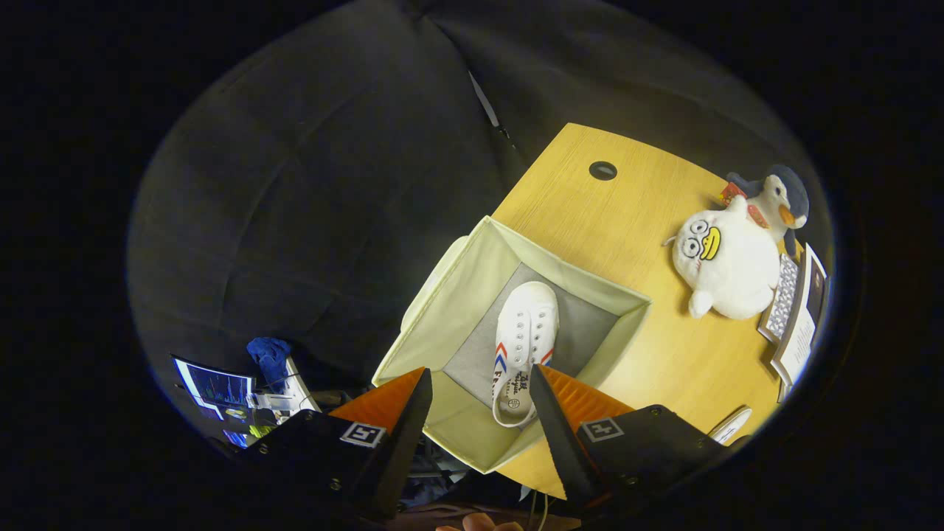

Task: Open the storage box then place both shoes into the box .Put the left shoe in first, then the right shoe, with the right side of both shoes facing outward in a uniform manner.

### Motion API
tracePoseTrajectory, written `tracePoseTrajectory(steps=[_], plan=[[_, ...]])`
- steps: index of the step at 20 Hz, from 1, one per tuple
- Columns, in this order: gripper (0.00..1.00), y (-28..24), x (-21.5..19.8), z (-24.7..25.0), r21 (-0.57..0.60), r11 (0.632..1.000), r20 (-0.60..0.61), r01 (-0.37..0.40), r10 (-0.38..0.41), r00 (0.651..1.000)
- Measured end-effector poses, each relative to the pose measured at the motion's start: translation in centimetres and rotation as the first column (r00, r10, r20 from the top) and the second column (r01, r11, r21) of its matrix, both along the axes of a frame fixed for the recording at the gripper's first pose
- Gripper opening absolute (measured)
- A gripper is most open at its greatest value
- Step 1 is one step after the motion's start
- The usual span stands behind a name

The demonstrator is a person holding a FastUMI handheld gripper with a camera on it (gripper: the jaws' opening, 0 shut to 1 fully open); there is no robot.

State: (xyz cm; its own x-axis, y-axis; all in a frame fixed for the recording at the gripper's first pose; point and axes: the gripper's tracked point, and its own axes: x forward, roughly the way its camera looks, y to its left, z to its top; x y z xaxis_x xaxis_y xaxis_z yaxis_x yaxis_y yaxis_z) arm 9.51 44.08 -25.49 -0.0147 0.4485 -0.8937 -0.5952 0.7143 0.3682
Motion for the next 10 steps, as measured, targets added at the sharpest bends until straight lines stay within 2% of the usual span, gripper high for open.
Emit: tracePoseTrajectory(steps=[6, 10], plan=[[0.81, -5.7, 1.2, 2.3, 0.029, 0.997, 0.015, 0.071, -0.072, 0.997], [0.81, -10.7, 1.6, 3.6, 0.057, 0.987, 0.016, 0.151, -0.153, 0.988]])
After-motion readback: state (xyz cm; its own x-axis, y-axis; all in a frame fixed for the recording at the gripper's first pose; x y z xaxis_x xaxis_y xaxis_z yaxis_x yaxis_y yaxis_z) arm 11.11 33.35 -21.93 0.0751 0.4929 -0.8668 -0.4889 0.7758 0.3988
